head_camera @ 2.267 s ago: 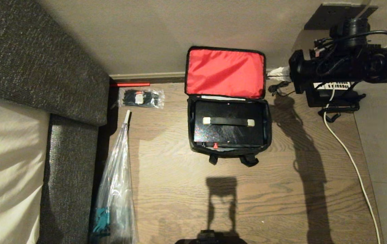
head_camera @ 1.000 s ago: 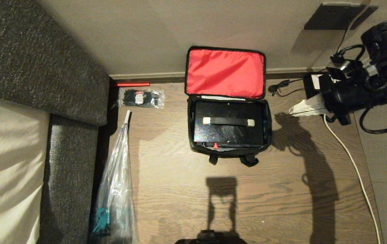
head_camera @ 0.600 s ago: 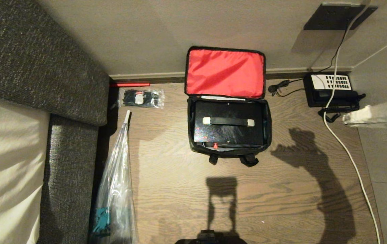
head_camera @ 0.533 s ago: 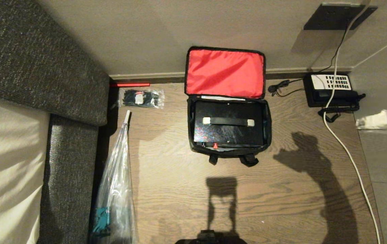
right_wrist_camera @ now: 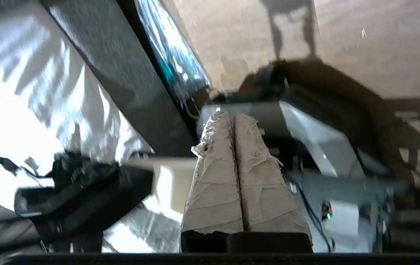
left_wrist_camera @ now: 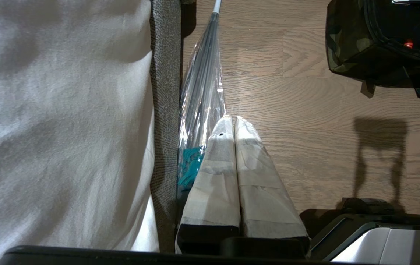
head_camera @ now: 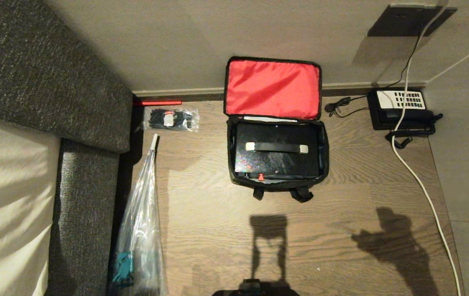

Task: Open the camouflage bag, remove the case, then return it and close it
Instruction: Grip the handle

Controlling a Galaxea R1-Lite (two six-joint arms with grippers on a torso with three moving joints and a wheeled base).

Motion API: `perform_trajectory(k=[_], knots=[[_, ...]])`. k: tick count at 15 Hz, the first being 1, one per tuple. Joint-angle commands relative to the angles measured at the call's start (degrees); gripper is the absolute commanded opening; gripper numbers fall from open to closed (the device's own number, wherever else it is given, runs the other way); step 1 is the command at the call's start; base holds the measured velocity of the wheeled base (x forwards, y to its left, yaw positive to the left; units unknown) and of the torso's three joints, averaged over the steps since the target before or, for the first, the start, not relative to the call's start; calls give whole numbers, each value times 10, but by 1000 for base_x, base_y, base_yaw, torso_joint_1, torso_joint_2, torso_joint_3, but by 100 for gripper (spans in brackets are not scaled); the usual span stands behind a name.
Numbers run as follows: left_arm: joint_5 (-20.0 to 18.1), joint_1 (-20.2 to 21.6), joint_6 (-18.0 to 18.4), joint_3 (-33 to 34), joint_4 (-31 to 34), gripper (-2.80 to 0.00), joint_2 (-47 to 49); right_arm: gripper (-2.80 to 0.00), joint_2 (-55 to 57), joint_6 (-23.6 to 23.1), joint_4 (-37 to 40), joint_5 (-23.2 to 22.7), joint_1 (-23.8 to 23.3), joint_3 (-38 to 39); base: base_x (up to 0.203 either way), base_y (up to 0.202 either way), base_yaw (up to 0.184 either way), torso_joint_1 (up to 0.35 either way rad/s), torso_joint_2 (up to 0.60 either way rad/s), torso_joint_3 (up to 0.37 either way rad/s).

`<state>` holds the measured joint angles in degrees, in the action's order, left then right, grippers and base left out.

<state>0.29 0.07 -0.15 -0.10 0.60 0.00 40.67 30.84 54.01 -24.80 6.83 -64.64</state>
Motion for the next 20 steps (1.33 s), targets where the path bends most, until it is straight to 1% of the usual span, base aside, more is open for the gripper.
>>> perform_trajectory(k=[1, 4, 9, 10, 11, 12, 13, 15, 16, 17, 19, 20], knots=[[1, 0, 0, 0, 0, -280, -1, -280, -92, 4, 32, -1, -3, 27, 0, 0, 0, 0, 0, 0], [1, 0, 0, 0, 0, -280, -1, -280, -155, 5, 94, -2, -21, 38, 0, 0, 0, 0, 0, 0], [0, 0, 0, 0, 0, -280, -1, -280, -274, 1, 169, -4, -65, 68, 0, 0, 0, 0, 0, 0], [1, 0, 0, 0, 0, -280, -1, -280, -296, -6, 180, -3, -68, 78, 0, 0, 0, 0, 0, 0], [0, 0, 0, 0, 0, -280, -1, -280, -312, -32, 189, -1, -70, 94, 0, 0, 0, 0, 0, 0], [0, 0, 0, 0, 0, -280, -1, -280, -315, -44, 191, 5, -71, 103, 0, 0, 0, 0, 0, 0], [1, 0, 0, 0, 0, -280, -1, -280, -316, -50, 183, 28, -71, 112, 0, 0, 0, 0, 0, 0], [0, 0, 0, 0, 0, -280, -1, -280, -321, -82, 142, 98, -70, 158, 0, 0, 0, 0, 0, 0], [1, 0, 0, 0, 0, -280, -1, -280, -333, -105, 90, 138, -70, 190, 0, 0, 0, 0, 0, 0], [1, 0, 0, 0, 0, -280, 0, -280, -349, -120, 48, 161, -70, 213, 0, 0, 0, 0, 0, 0], [0, 0, 0, 0, 0, -280, -1, -280, -367, -140, -78, 183, -69, 285, 0, 0, 0, 0, 0, 0], [1, 0, 0, 0, 0, -280, 0, -280, -370, -152, -121, 199, -68, 308, 0, 0, 0, 0, 0, 0]])
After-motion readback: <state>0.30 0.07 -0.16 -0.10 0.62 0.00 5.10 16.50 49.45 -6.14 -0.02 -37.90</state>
